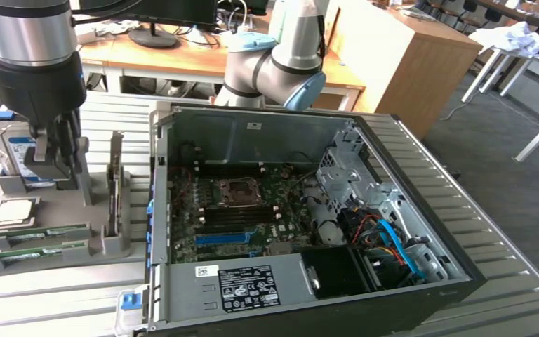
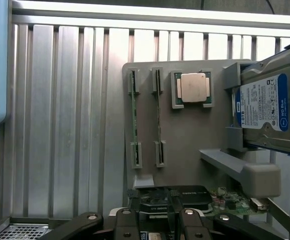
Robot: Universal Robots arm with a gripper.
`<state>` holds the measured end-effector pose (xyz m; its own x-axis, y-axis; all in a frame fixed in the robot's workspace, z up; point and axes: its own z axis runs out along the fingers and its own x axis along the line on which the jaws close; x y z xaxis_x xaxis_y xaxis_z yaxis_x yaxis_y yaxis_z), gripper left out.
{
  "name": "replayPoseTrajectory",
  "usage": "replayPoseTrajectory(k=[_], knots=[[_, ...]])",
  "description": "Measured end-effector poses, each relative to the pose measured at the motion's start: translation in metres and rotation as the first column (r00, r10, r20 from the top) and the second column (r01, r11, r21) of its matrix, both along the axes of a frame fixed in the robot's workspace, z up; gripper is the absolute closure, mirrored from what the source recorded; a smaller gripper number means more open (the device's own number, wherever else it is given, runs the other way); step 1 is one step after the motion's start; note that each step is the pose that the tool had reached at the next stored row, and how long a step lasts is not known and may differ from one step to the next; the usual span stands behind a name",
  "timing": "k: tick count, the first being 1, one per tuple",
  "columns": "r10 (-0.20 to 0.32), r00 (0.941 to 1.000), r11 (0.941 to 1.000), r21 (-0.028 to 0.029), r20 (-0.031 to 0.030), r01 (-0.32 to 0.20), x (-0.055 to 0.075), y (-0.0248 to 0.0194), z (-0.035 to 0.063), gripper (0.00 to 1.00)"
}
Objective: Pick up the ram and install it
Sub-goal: 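Pick up the ram and move it above insertion slot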
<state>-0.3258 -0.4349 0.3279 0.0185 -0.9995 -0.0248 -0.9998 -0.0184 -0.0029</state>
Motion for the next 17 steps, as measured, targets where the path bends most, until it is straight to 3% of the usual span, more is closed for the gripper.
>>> replayPoseTrajectory(k=[17], knots=[[0.000, 1.0000, 1.0000, 0.0000, 0.0000, 0.000, 0.0000, -0.0017, -0.0074, 0.64]])
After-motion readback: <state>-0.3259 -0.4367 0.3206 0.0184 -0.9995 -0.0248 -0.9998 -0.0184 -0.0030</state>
